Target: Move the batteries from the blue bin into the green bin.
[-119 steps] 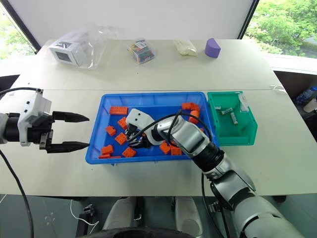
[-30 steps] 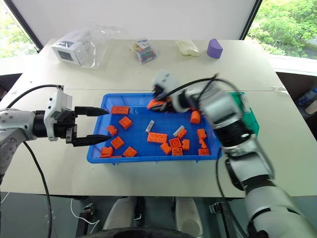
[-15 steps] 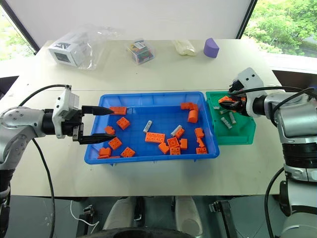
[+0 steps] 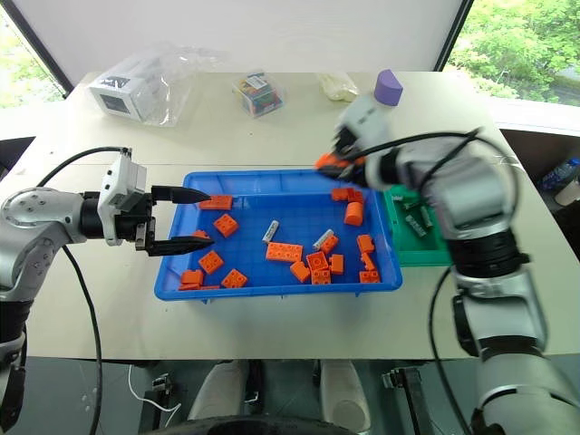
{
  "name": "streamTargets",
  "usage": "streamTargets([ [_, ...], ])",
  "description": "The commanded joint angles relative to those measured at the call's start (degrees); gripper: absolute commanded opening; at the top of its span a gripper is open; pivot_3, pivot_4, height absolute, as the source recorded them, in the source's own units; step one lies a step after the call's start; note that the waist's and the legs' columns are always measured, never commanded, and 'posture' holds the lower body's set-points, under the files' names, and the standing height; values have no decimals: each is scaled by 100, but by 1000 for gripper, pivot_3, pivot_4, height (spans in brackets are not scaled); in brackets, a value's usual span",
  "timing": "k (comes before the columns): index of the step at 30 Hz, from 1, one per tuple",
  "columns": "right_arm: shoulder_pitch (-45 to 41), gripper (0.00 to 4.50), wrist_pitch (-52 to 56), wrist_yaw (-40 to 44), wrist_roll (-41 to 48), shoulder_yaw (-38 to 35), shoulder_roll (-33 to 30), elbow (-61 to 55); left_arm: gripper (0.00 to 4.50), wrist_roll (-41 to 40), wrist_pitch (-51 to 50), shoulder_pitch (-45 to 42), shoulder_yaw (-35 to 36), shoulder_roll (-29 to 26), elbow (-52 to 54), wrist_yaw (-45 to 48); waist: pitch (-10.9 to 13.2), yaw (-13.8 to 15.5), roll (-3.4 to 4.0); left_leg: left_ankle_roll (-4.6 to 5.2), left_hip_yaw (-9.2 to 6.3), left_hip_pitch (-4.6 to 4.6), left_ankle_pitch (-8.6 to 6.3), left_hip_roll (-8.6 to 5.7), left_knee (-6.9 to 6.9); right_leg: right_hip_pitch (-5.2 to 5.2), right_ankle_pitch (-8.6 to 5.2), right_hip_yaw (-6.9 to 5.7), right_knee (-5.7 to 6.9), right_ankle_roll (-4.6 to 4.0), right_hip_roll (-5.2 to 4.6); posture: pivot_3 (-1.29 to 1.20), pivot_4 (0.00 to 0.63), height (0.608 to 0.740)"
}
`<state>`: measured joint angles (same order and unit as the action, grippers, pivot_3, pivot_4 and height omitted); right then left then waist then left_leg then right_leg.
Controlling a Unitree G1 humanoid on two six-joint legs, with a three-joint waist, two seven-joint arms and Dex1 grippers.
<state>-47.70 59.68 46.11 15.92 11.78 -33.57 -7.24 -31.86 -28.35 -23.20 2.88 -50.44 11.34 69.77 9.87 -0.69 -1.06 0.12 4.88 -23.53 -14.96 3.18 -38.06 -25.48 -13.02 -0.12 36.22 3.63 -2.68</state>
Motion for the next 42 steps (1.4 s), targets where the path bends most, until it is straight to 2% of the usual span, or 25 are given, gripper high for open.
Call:
streamTargets([
  [1,75,1211,-212,-184,-152,365,258,-21,4500,-43,-2,-25,151,-38,180,-61,0,25,0,0,-1,-4,0,-4,-2,0,0,-1,-1,0,-5,0,150,734],
  [4,83,1211,-430,-225,-267,548,383,298,4500,-69,-31,10,232,-95,221,-85,0,4,0,0,6,-8,0,-19,-11,1,0,1,-5,0,-22,0,150,734],
  [10,4,4222,-760,-137,-447,624,355,788,4500,-121,-84,131,347,-176,310,-127,-1,-9,-1,0,3,-6,0,-21,-12,4,0,1,-4,0,-23,0,150,734],
  [11,-53,4375,-770,-65,-426,619,363,791,4500,-127,-94,151,359,-183,330,-131,-1,-11,-1,0,2,-6,0,-19,-10,3,0,0,-4,0,-19,0,150,734],
  [17,-300,4375,-205,111,-49,544,749,511,4500,-135,-117,154,358,-201,335,-129,0,-45,-1,0,0,2,0,-2,-7,1,1,0,4,2,0,0,150,734],
  [22,-116,4375,27,-130,-74,858,1205,318,4500,-124,-115,107,304,-176,325,-142,0,-28,-1,0,-2,2,0,3,-6,0,1,-3,9,2,3,0,150,734],
  [27,132,4375,-157,-276,-329,1290,1213,315,4500,-138,-143,75,274,-177,344,-128,-1,-3,-2,-1,0,1,0,-3,-7,2,0,-3,7,-1,-6,0,150,734],
  [32,337,4375,-787,-316,-772,1718,1100,558,4500,-115,-132,50,262,-201,284,-85,-1,-19,-2,-1,2,1,0,-7,-8,2,-1,-1,6,-1,-9,0,150,734],
  [39,421,4375,-1097,-259,-936,1739,1220,968,4500,-100,-138,-5,235,-192,279,-93,-2,-29,-3,-1,0,4,0,-5,-8,3,0,-1,7,0,-4,0,150,734],
  [42,464,3515,-1023,-204,-882,1666,1242,833,4500,-88,-127,-55,228,-187,248,-94,-2,-27,-4,-1,0,4,0,-5,-8,4,0,-1,7,0,-4,0,150,734],
])
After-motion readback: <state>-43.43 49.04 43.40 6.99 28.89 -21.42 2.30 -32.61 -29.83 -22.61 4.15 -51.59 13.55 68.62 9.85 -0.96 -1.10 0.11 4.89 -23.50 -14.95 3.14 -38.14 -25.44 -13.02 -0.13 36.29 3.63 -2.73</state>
